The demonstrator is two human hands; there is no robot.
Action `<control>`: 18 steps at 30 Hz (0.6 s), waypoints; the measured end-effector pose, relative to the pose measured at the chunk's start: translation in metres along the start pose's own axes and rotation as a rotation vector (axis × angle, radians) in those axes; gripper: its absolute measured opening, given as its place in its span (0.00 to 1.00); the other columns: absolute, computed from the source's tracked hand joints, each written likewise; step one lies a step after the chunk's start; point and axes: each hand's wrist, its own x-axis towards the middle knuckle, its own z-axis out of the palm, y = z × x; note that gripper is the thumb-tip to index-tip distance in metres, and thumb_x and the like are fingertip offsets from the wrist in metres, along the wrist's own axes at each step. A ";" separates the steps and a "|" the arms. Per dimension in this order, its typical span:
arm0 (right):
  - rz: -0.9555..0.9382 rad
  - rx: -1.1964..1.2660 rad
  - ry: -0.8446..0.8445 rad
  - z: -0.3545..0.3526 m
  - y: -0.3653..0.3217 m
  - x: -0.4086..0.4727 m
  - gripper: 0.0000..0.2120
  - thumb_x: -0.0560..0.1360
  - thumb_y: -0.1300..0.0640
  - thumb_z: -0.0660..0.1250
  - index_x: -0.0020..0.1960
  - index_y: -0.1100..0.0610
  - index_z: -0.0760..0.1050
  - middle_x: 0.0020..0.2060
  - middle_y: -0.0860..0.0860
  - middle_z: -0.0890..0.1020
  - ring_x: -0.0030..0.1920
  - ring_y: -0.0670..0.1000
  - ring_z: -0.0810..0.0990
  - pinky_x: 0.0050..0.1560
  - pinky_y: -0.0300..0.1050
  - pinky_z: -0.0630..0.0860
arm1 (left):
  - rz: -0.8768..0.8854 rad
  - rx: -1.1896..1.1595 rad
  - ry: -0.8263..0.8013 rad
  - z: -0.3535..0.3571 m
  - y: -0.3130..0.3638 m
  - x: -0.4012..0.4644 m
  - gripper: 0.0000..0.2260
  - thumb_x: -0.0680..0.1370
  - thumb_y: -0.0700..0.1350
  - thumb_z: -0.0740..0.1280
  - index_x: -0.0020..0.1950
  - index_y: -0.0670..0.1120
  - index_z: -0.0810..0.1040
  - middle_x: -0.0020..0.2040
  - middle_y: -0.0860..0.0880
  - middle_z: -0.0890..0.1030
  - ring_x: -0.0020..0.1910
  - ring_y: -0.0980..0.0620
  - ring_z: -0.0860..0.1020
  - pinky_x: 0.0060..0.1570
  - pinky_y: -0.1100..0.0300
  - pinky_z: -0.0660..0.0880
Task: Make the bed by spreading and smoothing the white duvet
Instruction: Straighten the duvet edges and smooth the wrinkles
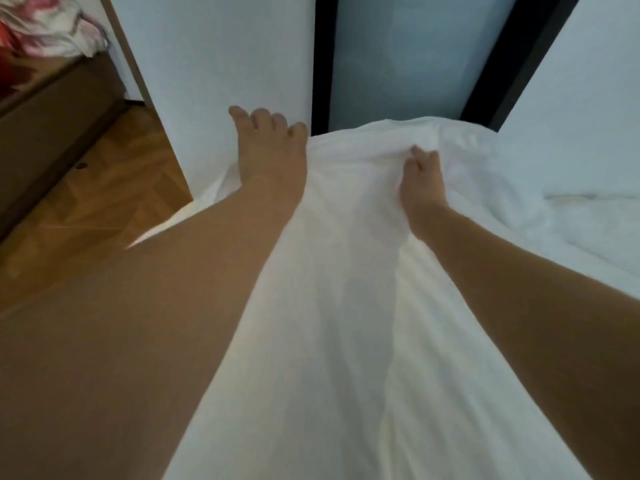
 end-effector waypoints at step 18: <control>-0.389 -0.805 -0.065 0.115 0.178 -0.097 0.29 0.78 0.47 0.50 0.78 0.51 0.59 0.78 0.52 0.58 0.78 0.53 0.52 0.77 0.56 0.41 | -0.443 -0.895 0.213 0.175 0.032 -0.023 0.10 0.81 0.44 0.56 0.55 0.40 0.72 0.45 0.39 0.79 0.45 0.38 0.77 0.47 0.48 0.69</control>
